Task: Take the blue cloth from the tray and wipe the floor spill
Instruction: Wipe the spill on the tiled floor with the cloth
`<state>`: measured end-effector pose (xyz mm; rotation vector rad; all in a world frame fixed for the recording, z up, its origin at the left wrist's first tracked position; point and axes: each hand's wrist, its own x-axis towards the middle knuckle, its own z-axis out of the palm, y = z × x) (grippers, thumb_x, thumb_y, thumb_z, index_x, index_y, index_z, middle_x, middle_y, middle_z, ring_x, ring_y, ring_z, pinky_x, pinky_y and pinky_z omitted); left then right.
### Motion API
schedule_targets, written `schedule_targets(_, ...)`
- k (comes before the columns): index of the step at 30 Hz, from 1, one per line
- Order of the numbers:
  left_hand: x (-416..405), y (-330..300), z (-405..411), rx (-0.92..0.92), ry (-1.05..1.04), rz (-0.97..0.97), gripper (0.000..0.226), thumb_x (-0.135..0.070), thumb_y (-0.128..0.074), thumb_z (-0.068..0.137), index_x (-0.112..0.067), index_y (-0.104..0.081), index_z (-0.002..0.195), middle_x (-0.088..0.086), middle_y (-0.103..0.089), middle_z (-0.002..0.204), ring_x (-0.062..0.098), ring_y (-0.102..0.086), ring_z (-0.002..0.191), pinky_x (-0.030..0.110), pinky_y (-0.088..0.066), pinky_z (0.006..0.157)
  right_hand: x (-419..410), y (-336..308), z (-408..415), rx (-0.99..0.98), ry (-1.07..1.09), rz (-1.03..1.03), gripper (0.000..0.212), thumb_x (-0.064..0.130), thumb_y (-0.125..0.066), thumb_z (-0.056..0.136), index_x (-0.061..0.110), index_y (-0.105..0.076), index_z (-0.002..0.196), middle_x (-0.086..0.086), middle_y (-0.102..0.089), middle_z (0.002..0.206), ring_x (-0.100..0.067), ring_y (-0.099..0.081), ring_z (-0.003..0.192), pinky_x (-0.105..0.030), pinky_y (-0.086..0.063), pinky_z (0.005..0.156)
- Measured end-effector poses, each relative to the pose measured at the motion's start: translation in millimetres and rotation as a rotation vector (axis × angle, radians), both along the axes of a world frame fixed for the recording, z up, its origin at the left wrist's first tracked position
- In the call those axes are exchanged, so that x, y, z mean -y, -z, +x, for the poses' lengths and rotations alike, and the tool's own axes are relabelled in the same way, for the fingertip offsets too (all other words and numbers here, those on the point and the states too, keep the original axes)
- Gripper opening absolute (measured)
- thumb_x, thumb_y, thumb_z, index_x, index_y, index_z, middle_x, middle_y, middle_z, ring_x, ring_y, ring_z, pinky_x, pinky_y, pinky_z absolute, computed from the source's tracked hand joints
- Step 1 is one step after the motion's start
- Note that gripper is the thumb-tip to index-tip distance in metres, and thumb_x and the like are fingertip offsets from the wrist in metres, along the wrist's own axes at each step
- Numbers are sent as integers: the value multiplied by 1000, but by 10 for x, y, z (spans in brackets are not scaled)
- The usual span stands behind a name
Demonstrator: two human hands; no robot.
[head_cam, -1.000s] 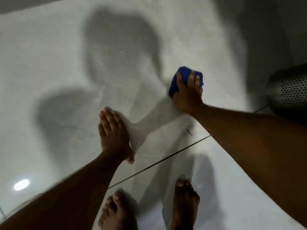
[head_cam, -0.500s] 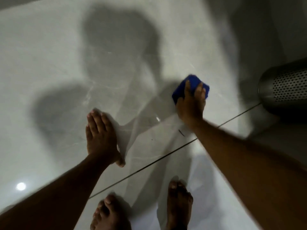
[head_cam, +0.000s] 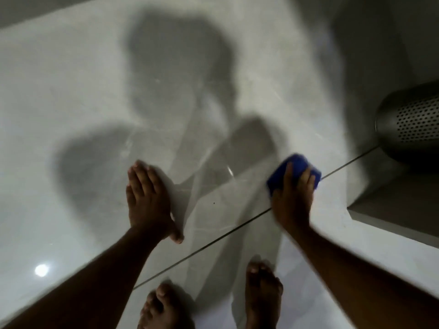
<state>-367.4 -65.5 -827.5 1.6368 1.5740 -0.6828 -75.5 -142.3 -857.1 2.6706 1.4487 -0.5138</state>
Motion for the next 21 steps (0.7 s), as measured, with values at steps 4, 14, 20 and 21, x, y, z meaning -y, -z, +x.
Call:
schedule_targets(4,30,32,-49,23,14,-3,188,-58,-93,17,-5,53,124,21,57,134,38,50,128,48,19,112,497,-81,-975,-120,-375,-73,85,27,-66,73,21,-28,149,-28,-24,156,-54,-18,141,-71,-27,108)
schedule_targets(14,46,30,-80,31,18,64,186,-61,-92,19,0,40,136,25,47,142,41,39,136,49,14,115,-833,19,379,-145,6,-46,74,26,-59,89,26,-20,151,-23,0,161,-48,-2,146,-56,-20,117)
schedule_targets(20,107,69,-129,47,36,120,187,-65,-90,17,-3,38,139,23,43,148,38,38,138,47,12,118,-43,-3,-1212,-116,-309,11,84,42,-68,76,24,-31,149,-26,-22,157,-52,-17,142,-67,-19,110)
schedule_targets(21,117,86,-151,45,43,140,187,-67,-89,17,-4,38,140,22,42,149,37,37,139,46,12,118,-174,2,-1314,-148,-504,33,83,33,-71,74,27,-32,148,-21,-24,158,-49,-18,143,-67,-21,110)
